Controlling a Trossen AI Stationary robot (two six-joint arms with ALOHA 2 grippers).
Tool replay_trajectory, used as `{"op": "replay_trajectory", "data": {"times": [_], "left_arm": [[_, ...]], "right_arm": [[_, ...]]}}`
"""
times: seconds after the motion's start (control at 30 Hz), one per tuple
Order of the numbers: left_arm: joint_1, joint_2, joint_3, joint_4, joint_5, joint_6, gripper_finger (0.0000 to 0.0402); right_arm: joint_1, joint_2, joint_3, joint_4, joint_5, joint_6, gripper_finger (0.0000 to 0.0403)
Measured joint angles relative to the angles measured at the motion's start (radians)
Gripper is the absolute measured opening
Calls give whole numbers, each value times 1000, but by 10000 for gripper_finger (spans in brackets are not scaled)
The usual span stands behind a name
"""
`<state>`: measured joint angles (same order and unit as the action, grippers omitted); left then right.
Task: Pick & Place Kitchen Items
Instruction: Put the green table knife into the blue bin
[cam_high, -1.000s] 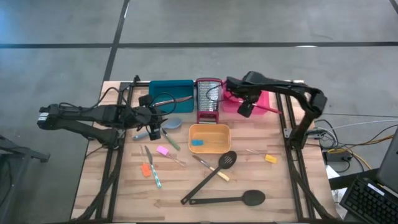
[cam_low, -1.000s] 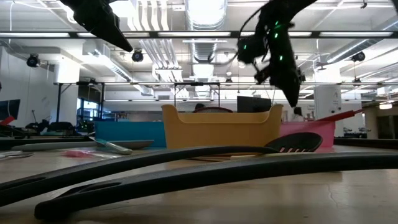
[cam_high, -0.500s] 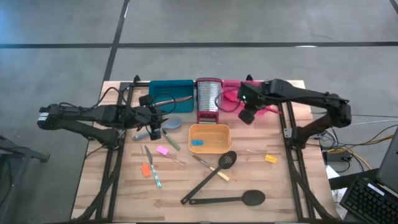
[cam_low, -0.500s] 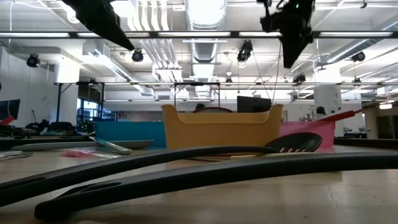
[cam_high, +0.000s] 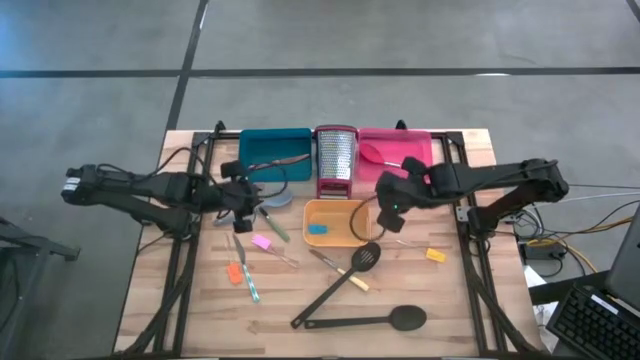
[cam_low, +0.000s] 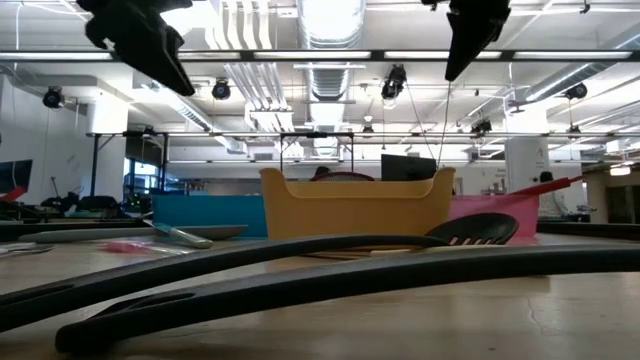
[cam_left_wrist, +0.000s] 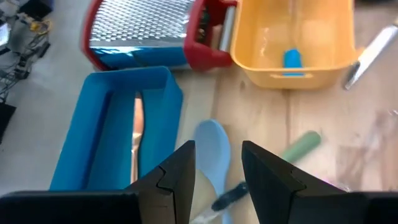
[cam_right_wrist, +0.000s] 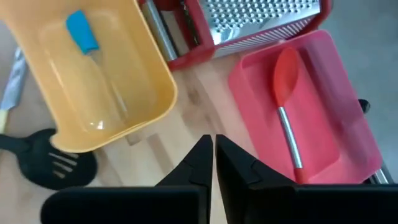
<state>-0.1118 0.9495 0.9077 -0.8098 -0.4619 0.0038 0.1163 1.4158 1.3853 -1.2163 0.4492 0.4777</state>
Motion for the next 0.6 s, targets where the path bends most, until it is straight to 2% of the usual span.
{"op": "replay_trajectory", "data": {"times": [0.33,0.6], "left_arm": [[-179,71,-63,-53,-41,24,135],[-199,181,-80,-50,-20,25,135]], "right_arm": [[91,0,0,-3,2,40,9],[91,0,0,-3,2,44,9]]}}
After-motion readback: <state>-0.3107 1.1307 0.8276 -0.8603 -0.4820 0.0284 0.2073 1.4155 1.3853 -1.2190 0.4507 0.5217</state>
